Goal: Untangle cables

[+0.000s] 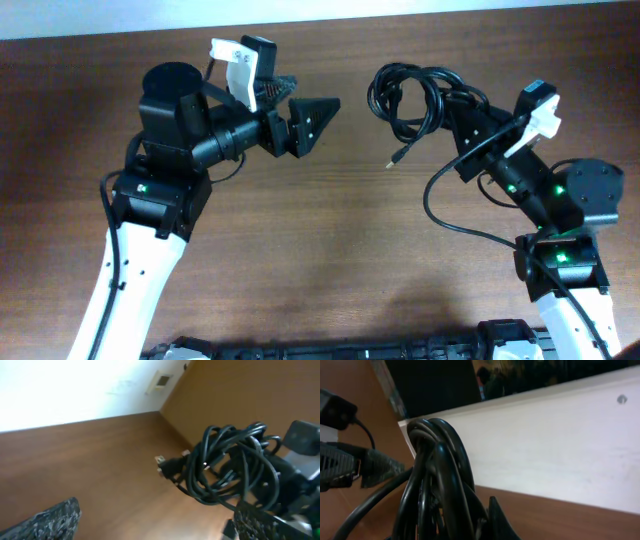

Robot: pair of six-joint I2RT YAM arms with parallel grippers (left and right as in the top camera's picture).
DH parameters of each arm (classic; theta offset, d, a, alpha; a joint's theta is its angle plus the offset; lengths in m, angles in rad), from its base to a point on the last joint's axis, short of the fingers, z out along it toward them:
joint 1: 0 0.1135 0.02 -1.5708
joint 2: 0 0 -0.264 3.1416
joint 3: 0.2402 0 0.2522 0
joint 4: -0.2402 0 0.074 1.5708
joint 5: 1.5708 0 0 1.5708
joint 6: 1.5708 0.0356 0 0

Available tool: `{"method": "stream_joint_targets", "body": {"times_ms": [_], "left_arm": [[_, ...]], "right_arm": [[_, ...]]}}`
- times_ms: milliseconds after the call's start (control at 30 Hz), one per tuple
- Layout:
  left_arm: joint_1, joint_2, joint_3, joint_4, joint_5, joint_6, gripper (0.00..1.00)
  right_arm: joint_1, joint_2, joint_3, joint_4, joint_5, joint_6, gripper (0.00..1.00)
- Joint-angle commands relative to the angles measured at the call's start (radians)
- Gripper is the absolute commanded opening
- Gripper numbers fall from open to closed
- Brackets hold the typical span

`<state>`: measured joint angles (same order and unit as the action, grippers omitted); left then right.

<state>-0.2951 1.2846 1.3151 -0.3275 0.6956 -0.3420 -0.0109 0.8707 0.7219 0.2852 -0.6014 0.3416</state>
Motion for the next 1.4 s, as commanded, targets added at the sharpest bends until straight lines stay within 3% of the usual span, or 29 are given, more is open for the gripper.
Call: {"method": "stream_joint_targets", "body": {"times_ms": [0, 200, 333, 567, 633, 833, 900, 1367], "left_arm": [[-0.016, 0.011, 0.019, 0.033, 0.042, -0.121, 0.99], [-0.112, 0.080, 0.019, 0.109, -0.006, -0.316, 1.00], [-0.165, 0.125, 0.019, 0.121, -0.083, -0.370, 0.96], [-0.229, 0.157, 0.019, 0.220, -0.091, -0.370, 0.93], [-0.235, 0.157, 0.019, 0.221, -0.116, -0.370, 0.84], [-0.235, 0.158, 0.019, 0.222, -0.128, -0.373, 0.33], [-0.235, 0.158, 0.019, 0.223, -0.128, -0.373, 0.29], [-0.235, 0.159, 0.019, 0.256, -0.143, -0.428, 0.32]], "right_arm": [[-0.003, -0.005, 0.019, 0.042, 0.012, 0.015, 0.04], [-0.003, -0.005, 0.019, 0.098, 0.012, 0.014, 0.04], [-0.003, -0.005, 0.019, 0.098, 0.012, 0.014, 0.04], [-0.003, -0.005, 0.019, 0.097, 0.012, 0.015, 0.04], [-0.003, -0.005, 0.019, 0.097, 0.011, 0.015, 0.04], [-0.003, -0.005, 0.019, 0.097, 0.008, 0.015, 0.04], [-0.003, -0.005, 0.019, 0.097, 0.007, 0.015, 0.04], [-0.002, -0.005, 0.019, 0.097, -0.042, 0.015, 0.04]]}}
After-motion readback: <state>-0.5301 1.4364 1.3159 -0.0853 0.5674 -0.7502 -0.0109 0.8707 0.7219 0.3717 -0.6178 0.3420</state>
